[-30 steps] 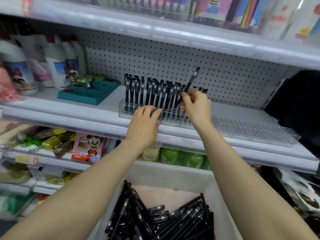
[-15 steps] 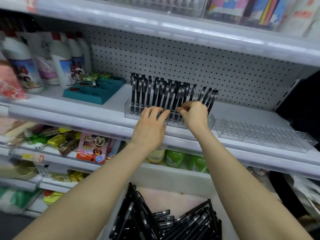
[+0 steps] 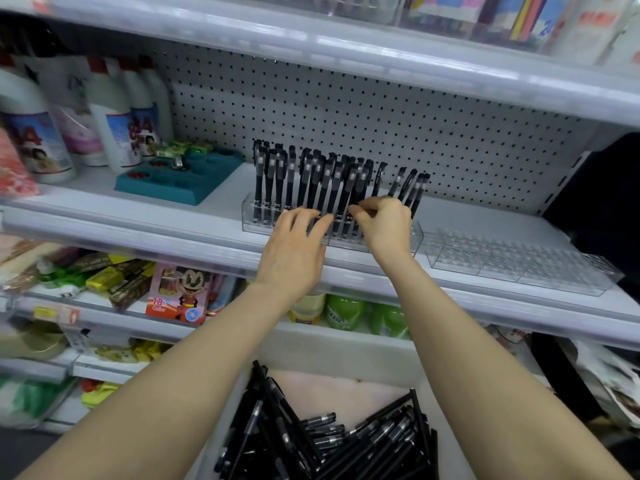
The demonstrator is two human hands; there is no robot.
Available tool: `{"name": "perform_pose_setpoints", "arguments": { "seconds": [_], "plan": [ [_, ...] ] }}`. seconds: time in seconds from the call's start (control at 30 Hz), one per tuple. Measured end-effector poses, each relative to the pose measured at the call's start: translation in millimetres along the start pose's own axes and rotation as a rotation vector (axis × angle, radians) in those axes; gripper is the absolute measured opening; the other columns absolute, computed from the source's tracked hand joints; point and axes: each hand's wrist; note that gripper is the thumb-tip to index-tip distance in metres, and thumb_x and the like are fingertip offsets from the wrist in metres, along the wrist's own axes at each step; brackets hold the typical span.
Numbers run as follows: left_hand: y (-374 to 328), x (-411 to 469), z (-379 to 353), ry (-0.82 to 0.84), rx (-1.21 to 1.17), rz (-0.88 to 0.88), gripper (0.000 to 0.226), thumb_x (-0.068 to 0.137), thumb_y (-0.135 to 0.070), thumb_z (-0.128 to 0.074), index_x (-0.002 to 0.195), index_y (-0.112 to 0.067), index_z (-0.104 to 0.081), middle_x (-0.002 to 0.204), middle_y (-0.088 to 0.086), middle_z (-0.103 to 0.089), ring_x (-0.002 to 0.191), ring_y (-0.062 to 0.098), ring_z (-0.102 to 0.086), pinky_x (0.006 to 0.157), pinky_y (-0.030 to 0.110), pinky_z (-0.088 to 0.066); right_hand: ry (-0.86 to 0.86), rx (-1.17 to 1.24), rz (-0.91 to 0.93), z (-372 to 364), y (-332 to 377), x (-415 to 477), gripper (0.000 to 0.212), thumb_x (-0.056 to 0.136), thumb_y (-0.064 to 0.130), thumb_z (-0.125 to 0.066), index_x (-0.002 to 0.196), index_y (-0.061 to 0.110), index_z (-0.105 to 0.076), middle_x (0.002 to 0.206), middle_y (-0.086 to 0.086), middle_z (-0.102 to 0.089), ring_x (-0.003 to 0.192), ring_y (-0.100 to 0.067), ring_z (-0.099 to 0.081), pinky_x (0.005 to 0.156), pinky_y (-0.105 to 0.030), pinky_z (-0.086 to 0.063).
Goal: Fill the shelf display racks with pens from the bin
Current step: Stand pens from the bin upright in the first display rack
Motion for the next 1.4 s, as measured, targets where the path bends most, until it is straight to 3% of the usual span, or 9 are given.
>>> {"name": "perform_pose_setpoints", "arguments": {
  "seconds": [0.33,0.5,0.57,0.67,0.83,0.97,1.1,1.23,1.4],
  "plan": [
    [-1.4,2.7,4.8,0.033,0.029,-0.008,0.055,0.089,-0.017,-0.062,0.141,-0.012,-0.047,0.135,0.011,-0.049,0.127,0.030,-0.041,0.108,0.042,-0.038,0.086,-0.063,-0.059,2.6,5.3,6.4,0.024,0.093,0.027,-0.065,0.098,0.006,-0.075,0.083,-0.011,-0.072,0.077,-0.022,-0.063,0.072,-0.025,-0.043],
    [-7.2,-9.0,16.2,0.092,-0.001,-0.028,0.064,0.093,-0.017,-0.057,0.151,-0.015,-0.031,0.155,0.012,-0.031,0.144,0.031,-0.024,0.120,0.045,-0.019,0.098,-0.059,-0.031,13.6,4.6,-1.1,0.023,0.093,0.026,-0.064,0.103,0.009,-0.075,0.091,-0.010,-0.074,0.087,-0.020,-0.064,0.075,-0.025,-0.044],
    [-16.1,-23.1,23.6,0.068,-0.063,-0.030,0.058,0.092,-0.016,-0.059,0.147,-0.015,-0.039,0.151,0.011,-0.037,0.141,0.030,-0.029,0.117,0.046,-0.026,0.032,-0.050,0.018,19.0,1.9,-16.1,0.020,0.092,0.024,-0.064,0.103,0.011,-0.075,0.093,-0.005,-0.074,0.088,-0.019,-0.065,0.080,-0.030,-0.050],
    [-27.5,-56.8,25.7,0.074,-0.154,-0.017,0.038,0.091,-0.019,-0.057,0.129,-0.014,-0.057,0.126,0.008,-0.054,0.117,0.029,-0.049,0.098,0.045,-0.045,0.028,0.003,0.065,24.4,-4.1,-50.8,0.015,0.092,0.021,-0.064,0.100,0.013,-0.075,0.090,0.001,-0.072,0.083,-0.013,-0.063,0.081,-0.030,-0.052],
    [-33.1,-115.9,0.7,0.223,-0.182,0.055,0.040,0.092,-0.033,-0.044,0.124,-0.015,-0.060,0.117,0.008,-0.056,0.107,0.030,-0.052,0.089,0.043,-0.047,0.182,0.031,0.025,23.5,-35.4,-123.4,0.008,0.086,0.020,-0.069,0.084,0.018,-0.076,0.079,0.004,-0.073,0.075,-0.014,-0.064,0.074,-0.030,-0.050],
    [-26.7,-136.4,-15.6,0.256,-0.148,0.078,0.050,0.089,-0.034,-0.033,0.128,-0.017,-0.058,0.115,0.008,-0.058,0.106,0.031,-0.051,0.093,0.042,-0.042,0.523,-0.058,-0.092,23.8,-66.4,-163.3,0.006,0.080,0.016,-0.075,0.076,0.021,-0.076,0.075,0.006,-0.070,0.070,-0.007,-0.061,0.070,-0.022,-0.045],
    [-24.1,-136.5,-20.9,0.202,-0.142,0.082,0.041,0.092,-0.029,-0.036,0.123,-0.017,-0.061,0.106,0.007,-0.059,0.100,0.030,-0.051,0.092,0.039,-0.038,0.764,-0.186,-0.166,21.7,-93.6,-185.8,0.014,0.076,0.013,-0.075,0.072,0.026,-0.072,0.077,0.008,-0.070,0.076,-0.007,-0.063,0.074,-0.020,-0.048],
    [-25.9,-137.3,-24.8,0.194,-0.132,0.107,0.034,0.095,-0.026,-0.042,0.122,-0.018,-0.061,0.107,0.006,-0.059,0.100,0.029,-0.050,0.092,0.040,-0.039,0.861,-0.358,-0.170,18.2,-106.4,-189.3,0.020,0.077,0.009,-0.071,0.072,0.028,-0.068,0.086,0.006,-0.070,0.086,-0.013,-0.065,0.087,-0.025,-0.051],
    [-25.9,-136.0,-23.2,0.189,-0.110,0.101,0.034,0.092,-0.022,-0.046,0.122,-0.017,-0.061,0.105,0.007,-0.059,0.098,0.031,-0.050,0.092,0.039,-0.036,0.987,-0.452,-0.171,17.5,-101.1,-189.7,0.014,0.084,0.034,-0.069,0.078,0.022,-0.064,0.092,0.002,-0.068,0.090,-0.018,-0.062,0.077,-0.030,-0.049]
  ]
}}
Point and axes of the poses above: each hand's wrist, its own x-axis towards the middle knuckle, its own z-axis out of the back of the hand, y = z × x
